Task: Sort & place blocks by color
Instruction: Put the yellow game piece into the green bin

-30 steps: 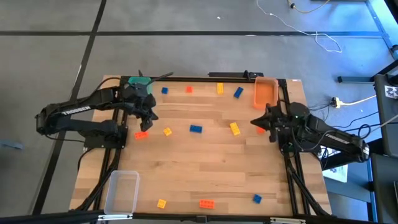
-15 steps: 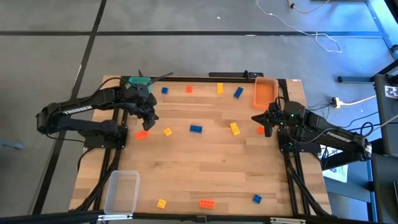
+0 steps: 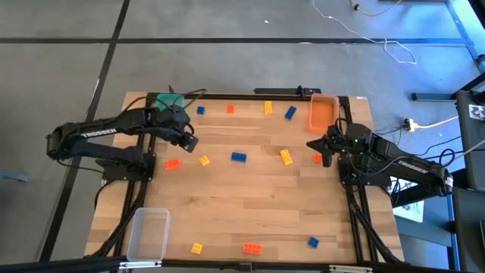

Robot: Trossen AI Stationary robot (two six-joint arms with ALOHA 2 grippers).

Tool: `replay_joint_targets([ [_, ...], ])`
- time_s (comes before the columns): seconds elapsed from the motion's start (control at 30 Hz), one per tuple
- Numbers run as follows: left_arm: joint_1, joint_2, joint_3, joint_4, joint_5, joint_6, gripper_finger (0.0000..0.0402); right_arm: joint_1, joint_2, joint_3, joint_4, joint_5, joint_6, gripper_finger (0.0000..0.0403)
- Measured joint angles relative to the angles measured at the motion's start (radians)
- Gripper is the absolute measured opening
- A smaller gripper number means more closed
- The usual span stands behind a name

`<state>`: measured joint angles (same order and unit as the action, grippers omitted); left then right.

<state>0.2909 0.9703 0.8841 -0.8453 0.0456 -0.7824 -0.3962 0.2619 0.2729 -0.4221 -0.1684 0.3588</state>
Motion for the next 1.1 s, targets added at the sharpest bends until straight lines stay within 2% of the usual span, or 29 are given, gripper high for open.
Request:
replay_joint_targets([
  [0.2,-0.006,0.005,0.000,-0.002,-0.044,-0.025,0.0000,0.000,0.000,0.000,0.000,0.000,0.000,0.0012],
  [0.37,-0.005,0.004,0.000,-0.002,-0.020,-0.023,0.0013,0.000,0.000,0.000,-0.001,0.000,0.000,0.0012],
  [0.5,-0.005,0.004,0.000,0.003,-0.027,-0.023,0.0060,0.000,0.000,-0.001,-0.001,0.000,0.000,0.0012],
  [0.83,-0.005,0.049,0.000,0.022,-0.019,-0.037,0.0232,0.000,0.000,-0.001,-0.001,0.000,0.000,0.0012],
  [0.97,-0.006,0.090,0.000,0.015,-0.009,-0.015,0.0260,0.000,0.000,-0.001,-0.002,0.000,0.000,0.0012],
  [1.1,-0.018,0.139,0.000,0.025,-0.008,0.011,0.0263,0.000,0.000,-0.001,-0.002,0.000,0.000,0.0012],
])
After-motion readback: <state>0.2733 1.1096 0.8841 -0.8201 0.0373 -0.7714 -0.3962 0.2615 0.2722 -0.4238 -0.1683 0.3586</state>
